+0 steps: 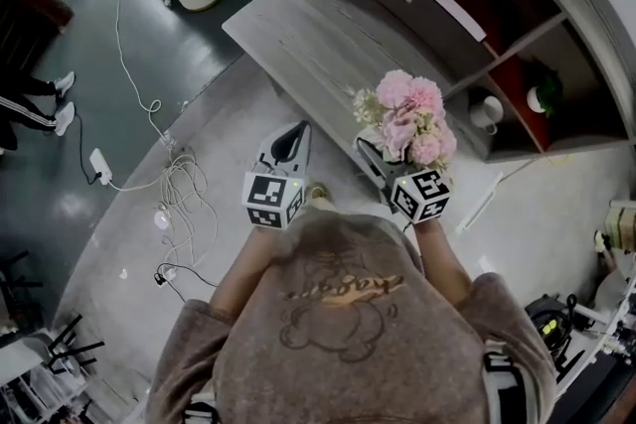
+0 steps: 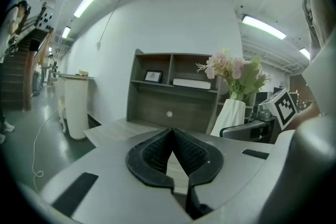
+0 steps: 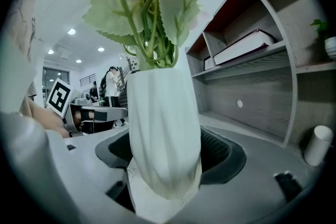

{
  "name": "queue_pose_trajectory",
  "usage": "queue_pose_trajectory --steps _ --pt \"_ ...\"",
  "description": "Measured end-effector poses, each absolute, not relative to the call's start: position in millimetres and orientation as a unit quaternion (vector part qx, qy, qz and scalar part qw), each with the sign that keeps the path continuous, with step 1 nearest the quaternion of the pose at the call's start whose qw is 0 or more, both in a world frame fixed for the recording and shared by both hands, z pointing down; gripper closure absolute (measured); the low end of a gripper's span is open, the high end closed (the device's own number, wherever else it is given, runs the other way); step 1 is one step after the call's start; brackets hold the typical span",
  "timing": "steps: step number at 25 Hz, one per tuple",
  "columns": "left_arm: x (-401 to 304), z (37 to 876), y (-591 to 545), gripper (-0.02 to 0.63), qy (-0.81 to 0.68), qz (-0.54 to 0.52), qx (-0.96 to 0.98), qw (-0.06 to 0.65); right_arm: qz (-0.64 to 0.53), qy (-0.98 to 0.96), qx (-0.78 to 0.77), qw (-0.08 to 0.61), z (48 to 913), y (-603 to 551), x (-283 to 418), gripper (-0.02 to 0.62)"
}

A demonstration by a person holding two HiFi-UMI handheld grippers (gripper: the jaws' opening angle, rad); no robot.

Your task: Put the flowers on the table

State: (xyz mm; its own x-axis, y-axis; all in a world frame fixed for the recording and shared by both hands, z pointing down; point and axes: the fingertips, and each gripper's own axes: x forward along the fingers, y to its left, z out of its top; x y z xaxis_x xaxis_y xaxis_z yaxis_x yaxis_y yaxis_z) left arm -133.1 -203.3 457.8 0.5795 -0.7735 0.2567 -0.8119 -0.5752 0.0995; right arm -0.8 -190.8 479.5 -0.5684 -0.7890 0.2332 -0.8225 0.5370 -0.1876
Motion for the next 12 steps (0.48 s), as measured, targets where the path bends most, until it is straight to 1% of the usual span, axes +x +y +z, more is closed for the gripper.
queue_pose_trajectory --steps 12 --pt "-113.6 454.8 -251.7 0.588 -0.421 0.098 0.895 0.109 0.121 -0.855 0.499 0.067 469.0 -241.0 20.1 0.245"
